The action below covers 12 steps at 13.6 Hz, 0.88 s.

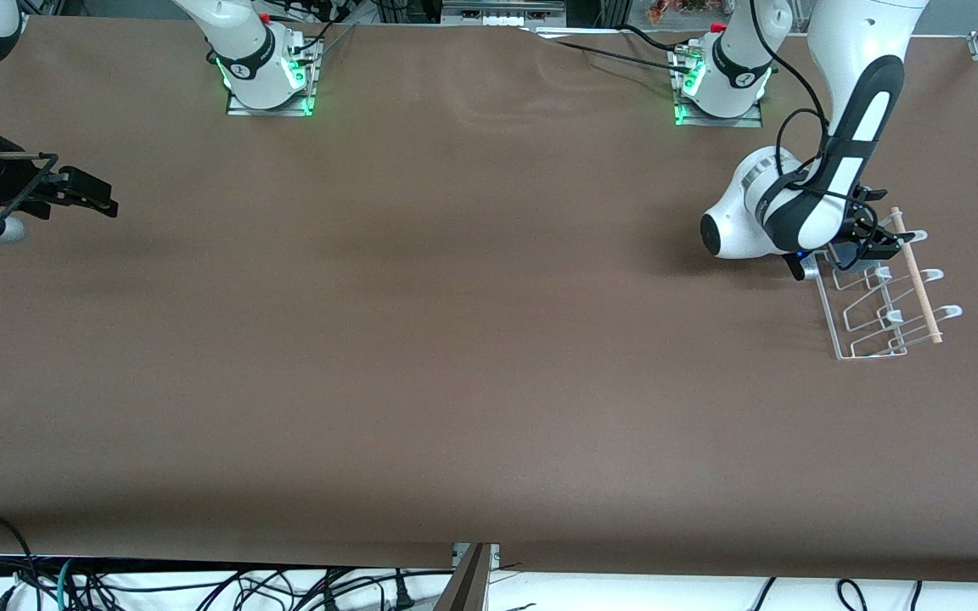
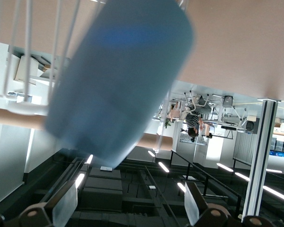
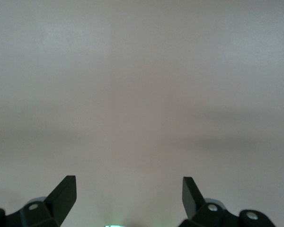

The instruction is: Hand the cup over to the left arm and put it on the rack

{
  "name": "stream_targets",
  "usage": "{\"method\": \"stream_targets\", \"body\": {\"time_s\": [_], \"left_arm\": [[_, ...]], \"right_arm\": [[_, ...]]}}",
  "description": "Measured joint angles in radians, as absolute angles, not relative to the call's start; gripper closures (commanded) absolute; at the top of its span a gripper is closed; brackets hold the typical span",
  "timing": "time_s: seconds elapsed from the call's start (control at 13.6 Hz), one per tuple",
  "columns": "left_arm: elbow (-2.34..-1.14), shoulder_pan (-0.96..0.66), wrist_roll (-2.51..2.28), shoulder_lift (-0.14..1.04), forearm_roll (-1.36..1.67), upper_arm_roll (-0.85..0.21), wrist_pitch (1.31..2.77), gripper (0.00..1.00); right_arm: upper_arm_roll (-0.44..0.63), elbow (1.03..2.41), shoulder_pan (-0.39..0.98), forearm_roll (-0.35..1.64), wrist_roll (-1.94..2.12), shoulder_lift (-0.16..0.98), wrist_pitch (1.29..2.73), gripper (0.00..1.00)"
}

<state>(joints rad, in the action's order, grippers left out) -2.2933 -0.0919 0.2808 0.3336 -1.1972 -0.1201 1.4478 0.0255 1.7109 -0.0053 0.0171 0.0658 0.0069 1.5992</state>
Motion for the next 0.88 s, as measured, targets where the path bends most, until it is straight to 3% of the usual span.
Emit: {"method": "stream_targets", "body": {"time_s": [0.29, 0.88], "left_arm": [[-2.239, -0.089, 0.262, 0.319, -1.153, -0.119, 1.477, 0.0], [-1.807, -0.088, 0.257, 0.279, -0.491, -0.115, 1.484, 0.0]], "right_arm": [[0.025, 1.71, -0.005, 0.017, 0.066, 0.007, 1.588, 0.01], [0.014, 1.707, -0.001, 0.018, 0.066, 0.007, 1.585, 0.01]]}}
